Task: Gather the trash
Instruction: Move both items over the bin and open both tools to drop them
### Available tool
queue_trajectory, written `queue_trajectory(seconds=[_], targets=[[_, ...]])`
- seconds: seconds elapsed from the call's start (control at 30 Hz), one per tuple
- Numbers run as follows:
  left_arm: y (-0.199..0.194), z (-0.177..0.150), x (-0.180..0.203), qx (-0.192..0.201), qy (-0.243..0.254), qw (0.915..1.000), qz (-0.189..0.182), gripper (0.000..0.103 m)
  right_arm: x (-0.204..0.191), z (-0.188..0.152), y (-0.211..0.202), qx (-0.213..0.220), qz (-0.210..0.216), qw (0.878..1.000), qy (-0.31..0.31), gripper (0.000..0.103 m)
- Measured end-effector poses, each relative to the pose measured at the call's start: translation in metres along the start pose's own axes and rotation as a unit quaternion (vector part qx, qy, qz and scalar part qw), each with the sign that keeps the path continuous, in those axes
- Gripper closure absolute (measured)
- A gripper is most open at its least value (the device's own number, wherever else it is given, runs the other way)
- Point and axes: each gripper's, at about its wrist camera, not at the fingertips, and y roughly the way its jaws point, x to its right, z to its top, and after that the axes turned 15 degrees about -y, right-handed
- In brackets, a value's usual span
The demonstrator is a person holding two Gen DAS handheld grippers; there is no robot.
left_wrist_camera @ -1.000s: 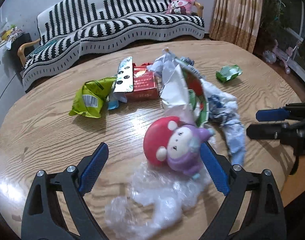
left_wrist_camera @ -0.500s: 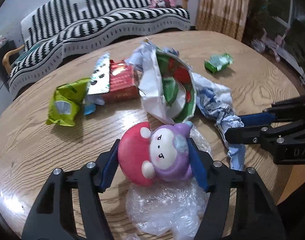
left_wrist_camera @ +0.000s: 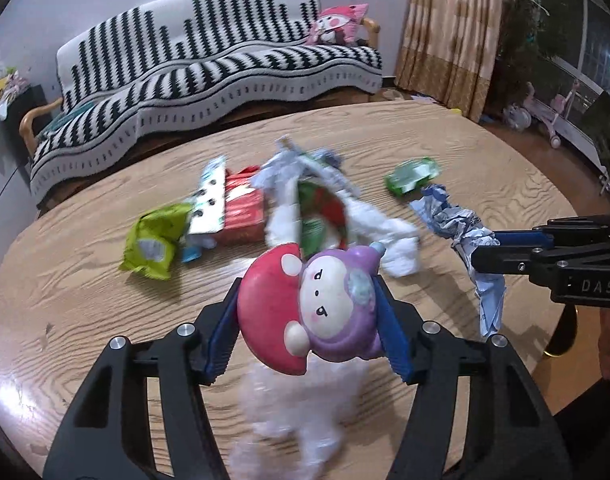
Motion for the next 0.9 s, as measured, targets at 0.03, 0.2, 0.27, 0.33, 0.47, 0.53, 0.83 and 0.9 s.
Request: queue_trajectory(seconds=[0.03, 0.2, 0.27, 0.33, 0.47, 0.53, 0.83, 0.9], targets=[[-0.001, 0.001, 0.010, 0.002, 0.005, 1.0000, -0.006, 0.043, 0.009, -0.005, -0.009, 0.003, -0.009, 1.000, 0.005, 0.077], [-0.004, 0.003, 0.062, 0.010, 0.027, 0.9987, -0.042, 0.043, 0.050, -0.030, -0.044, 0.013, -0.043, 0.998, 0.032, 0.077], [-0.004, 0.001, 0.092, 0.011, 0.039, 0.9972, -0.063, 0.043, 0.070, -0.044, -0.063, 0.018, -0.061, 0.997, 0.046, 0.077], [-0.002, -0.004, 0.128, 0.006, 0.055, 0.9947, -0.087, 0.043, 0.093, -0.063, -0.085, 0.025, -0.083, 0.994, 0.066, 0.077], [0.005, -0.022, 0.198, -0.009, 0.096, 0.9869, -0.130, 0.043, 0.139, -0.108, -0.125, 0.030, -0.125, 0.986, 0.105, 0.077], [0.008, -0.036, 0.239, -0.016, 0.125, 0.9802, -0.153, 0.043, 0.165, -0.137, -0.144, 0.025, -0.148, 0.980, 0.127, 0.077], [0.037, -0.096, 0.361, -0.072, 0.192, 0.9537, -0.220, 0.043, 0.239, -0.243, -0.191, -0.018, -0.192, 0.958, 0.210, 0.077], [0.042, -0.108, 0.378, -0.083, 0.204, 0.9486, -0.227, 0.043, 0.251, -0.261, -0.190, -0.037, -0.195, 0.954, 0.224, 0.077]])
